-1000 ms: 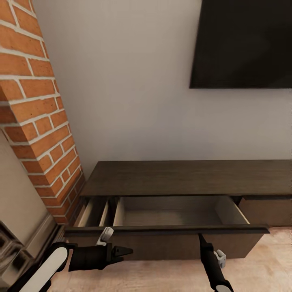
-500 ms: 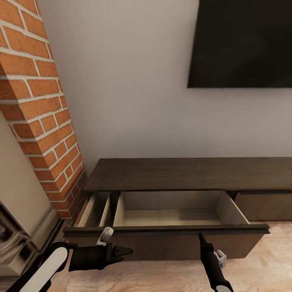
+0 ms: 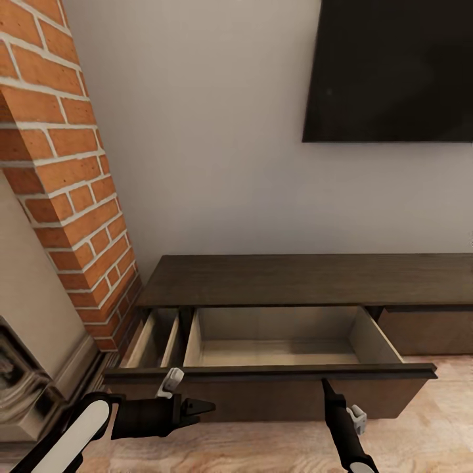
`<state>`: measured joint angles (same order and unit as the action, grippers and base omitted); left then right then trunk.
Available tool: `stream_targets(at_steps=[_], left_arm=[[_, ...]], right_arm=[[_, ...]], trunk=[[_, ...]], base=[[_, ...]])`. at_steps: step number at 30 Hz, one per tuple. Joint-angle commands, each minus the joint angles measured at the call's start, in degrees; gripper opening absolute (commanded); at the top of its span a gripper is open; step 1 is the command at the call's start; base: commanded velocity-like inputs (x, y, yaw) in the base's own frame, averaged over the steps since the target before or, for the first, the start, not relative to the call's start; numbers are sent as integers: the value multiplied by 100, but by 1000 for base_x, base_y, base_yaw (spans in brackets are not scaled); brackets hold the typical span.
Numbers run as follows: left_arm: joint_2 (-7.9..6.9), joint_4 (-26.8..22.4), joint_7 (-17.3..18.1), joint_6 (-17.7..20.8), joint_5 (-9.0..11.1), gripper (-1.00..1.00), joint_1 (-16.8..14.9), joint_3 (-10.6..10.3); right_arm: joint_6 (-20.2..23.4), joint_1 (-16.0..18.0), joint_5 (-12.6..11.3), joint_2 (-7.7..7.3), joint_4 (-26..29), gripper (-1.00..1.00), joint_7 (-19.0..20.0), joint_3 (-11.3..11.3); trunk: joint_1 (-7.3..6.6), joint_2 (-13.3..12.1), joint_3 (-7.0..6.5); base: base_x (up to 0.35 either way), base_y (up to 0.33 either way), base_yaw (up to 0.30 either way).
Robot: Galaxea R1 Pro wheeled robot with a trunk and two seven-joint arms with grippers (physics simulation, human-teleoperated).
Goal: Place each of the two pumpkins and all three candles from the living room inside a cabinet in the living room (use any cabinet), then make sure every cabinet is closed, and position the cauldron so it is next to a table in the living room.
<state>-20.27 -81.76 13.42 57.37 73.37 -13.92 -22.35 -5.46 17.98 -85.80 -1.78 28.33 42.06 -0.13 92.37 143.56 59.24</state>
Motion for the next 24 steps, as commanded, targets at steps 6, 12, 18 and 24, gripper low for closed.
stream_targets(at_steps=[6,12,18,24], left_arm=[[-2,3,56,3,-49,100,-5,-7],[-3,3,55,3,-46,100,-5,-7],[-1,3,55,3,-47,100,-5,-7],[1,3,56,3,-48,100,-5,-7]], right_arm=[[-16,4,37,3,100,-100,66,57],[-16,4,37,3,99,-100,66,55],[-16,4,37,3,96,-100,66,57],[-16,4,37,3,97,-100,66,57]], trunk=[[-2,3,5],[-2,3,5],[-2,3,5],[-2,3,5]], base=[[-16,0,0],[-98,0,0],[-12,0,0],[-29,0,0]])
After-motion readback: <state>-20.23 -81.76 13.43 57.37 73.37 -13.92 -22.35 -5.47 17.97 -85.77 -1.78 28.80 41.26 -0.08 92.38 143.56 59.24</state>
